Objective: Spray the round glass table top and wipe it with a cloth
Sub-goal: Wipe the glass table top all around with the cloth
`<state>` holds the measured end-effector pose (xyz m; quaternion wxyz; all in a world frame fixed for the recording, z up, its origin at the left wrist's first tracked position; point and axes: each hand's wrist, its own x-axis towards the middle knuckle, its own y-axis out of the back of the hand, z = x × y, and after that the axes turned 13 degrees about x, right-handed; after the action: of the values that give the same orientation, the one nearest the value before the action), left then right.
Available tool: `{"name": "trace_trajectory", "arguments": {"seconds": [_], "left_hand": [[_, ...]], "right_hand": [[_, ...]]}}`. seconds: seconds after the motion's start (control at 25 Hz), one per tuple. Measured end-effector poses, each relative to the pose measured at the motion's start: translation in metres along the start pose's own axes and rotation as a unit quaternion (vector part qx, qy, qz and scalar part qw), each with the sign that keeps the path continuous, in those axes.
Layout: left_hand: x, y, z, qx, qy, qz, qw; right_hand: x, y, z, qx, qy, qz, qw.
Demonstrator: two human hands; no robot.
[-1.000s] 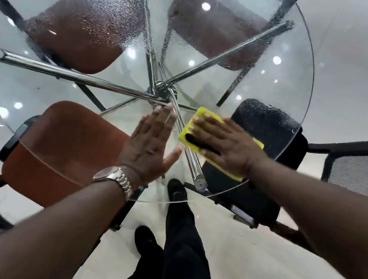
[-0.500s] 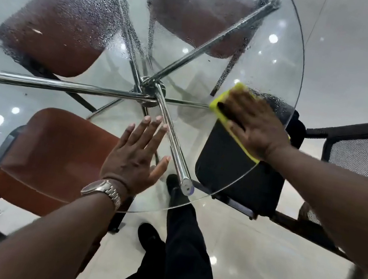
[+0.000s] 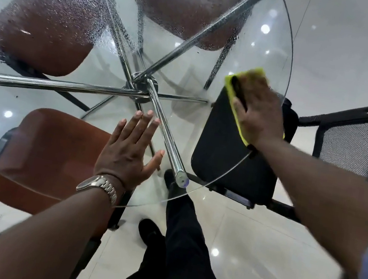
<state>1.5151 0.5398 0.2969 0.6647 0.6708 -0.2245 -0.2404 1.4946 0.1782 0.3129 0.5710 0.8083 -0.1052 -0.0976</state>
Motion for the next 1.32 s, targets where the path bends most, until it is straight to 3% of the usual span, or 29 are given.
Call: {"name": "trace_trajectory", "arguments": {"seconds": [0.08,0.12,0.16,0.28,0.32,0.36,0.44,0.52,0.6,0.76,0.88,1.0,1.04,1.12,1.2,1.24,1.28,1.32], "left_hand": [[-0.002,0.002,0.0,-0.007,0.008,-0.008,1.0],[-0.002,0.004,0.001,-0.009,0.007,-0.012,1.0],[-0.001,0.006,0.002,-0.009,0.007,-0.014,1.0],[-0.001,0.006,0.002,-0.01,0.014,-0.013,1.0],[-0.001,0.004,0.003,-0.012,0.011,-0.012,1.0],[-0.001,0.003,0.003,-0.011,0.009,-0.009,1.0],[-0.001,0.001,0.003,-0.005,0.013,0.001,1.0],[-0.001,0.003,0.001,-0.006,0.014,0.002,1.0],[-0.001,0.006,0.003,-0.012,0.011,-0.003,1.0],[-0.001,0.006,0.002,-0.01,0.01,-0.004,1.0],[0.0,0.003,0.004,-0.005,0.006,0.014,1.0],[-0.001,0.004,0.001,0.004,0.003,0.024,1.0],[-0.001,0.005,0.001,0.002,0.003,0.023,1.0],[-0.001,0.005,0.003,-0.004,0.006,0.026,1.0],[-0.001,0.003,0.002,-0.008,0.007,0.033,0.999],[-0.001,0.001,0.001,-0.007,0.006,0.036,0.999],[-0.001,-0.001,0.0,-0.005,0.005,0.036,0.999],[0.0,-0.002,0.0,-0.001,0.005,0.032,0.999]], "right_hand": [[-0.033,-0.015,-0.04,0.055,-0.232,0.102,0.966],[-0.057,-0.023,-0.064,0.056,-0.252,0.124,0.958],[-0.077,-0.028,-0.078,0.042,-0.22,0.122,0.967],[-0.067,-0.017,-0.052,0.013,-0.018,-0.013,1.0],[-0.046,-0.011,-0.032,0.003,0.005,-0.025,1.0],[-0.024,-0.005,-0.013,-0.005,-0.019,-0.011,1.0],[0.005,0.008,0.013,0.014,-0.145,0.036,0.989],[-0.005,0.002,-0.007,0.05,-0.278,0.081,0.956],[-0.041,-0.015,-0.044,0.055,-0.325,0.106,0.938],[-0.042,-0.014,-0.044,0.012,-0.222,0.052,0.974],[0.021,0.011,0.0,0.02,-0.242,0.04,0.969],[-0.001,-0.002,-0.034,0.016,-0.242,0.07,0.968],[-0.028,-0.013,-0.051,0.0,-0.174,0.057,0.983],[-0.07,-0.023,-0.062,-0.028,0.053,-0.035,0.998],[-0.049,-0.013,-0.041,-0.061,0.251,-0.117,0.959],[-0.025,-0.008,-0.028,-0.075,0.28,-0.125,0.949],[-0.002,-0.006,-0.017,-0.065,0.24,-0.097,0.964],[0.012,-0.005,-0.012,-0.034,0.131,-0.042,0.99]]}}
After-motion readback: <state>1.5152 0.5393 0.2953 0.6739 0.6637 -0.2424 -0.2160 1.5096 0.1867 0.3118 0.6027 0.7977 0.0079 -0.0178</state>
